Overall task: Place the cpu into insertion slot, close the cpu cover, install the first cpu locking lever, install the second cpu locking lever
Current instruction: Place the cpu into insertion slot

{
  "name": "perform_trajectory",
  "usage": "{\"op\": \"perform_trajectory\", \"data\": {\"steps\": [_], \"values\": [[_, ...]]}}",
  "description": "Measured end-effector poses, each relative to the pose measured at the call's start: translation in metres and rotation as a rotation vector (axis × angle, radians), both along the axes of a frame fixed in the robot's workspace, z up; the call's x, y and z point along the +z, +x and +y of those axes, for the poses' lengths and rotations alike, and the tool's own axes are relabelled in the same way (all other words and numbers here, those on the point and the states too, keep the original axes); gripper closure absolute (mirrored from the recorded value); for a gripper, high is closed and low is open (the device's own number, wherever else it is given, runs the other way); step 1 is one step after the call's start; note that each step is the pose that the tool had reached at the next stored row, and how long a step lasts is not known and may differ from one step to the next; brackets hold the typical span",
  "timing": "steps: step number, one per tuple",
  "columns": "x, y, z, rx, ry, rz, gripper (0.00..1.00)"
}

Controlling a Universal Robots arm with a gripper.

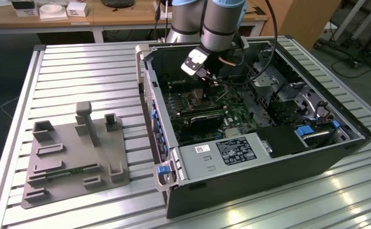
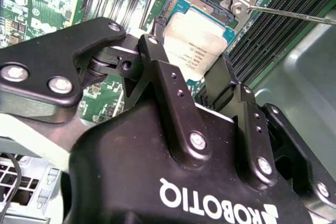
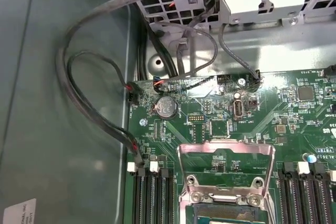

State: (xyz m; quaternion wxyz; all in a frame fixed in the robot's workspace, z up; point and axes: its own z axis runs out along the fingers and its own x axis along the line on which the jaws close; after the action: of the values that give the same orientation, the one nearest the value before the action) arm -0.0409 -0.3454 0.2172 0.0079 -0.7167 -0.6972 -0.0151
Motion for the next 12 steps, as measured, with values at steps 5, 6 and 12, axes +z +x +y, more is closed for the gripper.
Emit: {"op": "perform_trajectory", "data": {"steps": [5, 6, 12], "values": [[-0.0032, -0.0001, -0.0002, 0.011, -0.0003, 0.0015, 0.46], [-0.0039, -0.0001, -0.0002, 0.021, -0.0003, 0.0016, 0.46], [-0.01, 0.0, -0.0002, 0.061, -0.0002, 0.0021, 0.46]]}}
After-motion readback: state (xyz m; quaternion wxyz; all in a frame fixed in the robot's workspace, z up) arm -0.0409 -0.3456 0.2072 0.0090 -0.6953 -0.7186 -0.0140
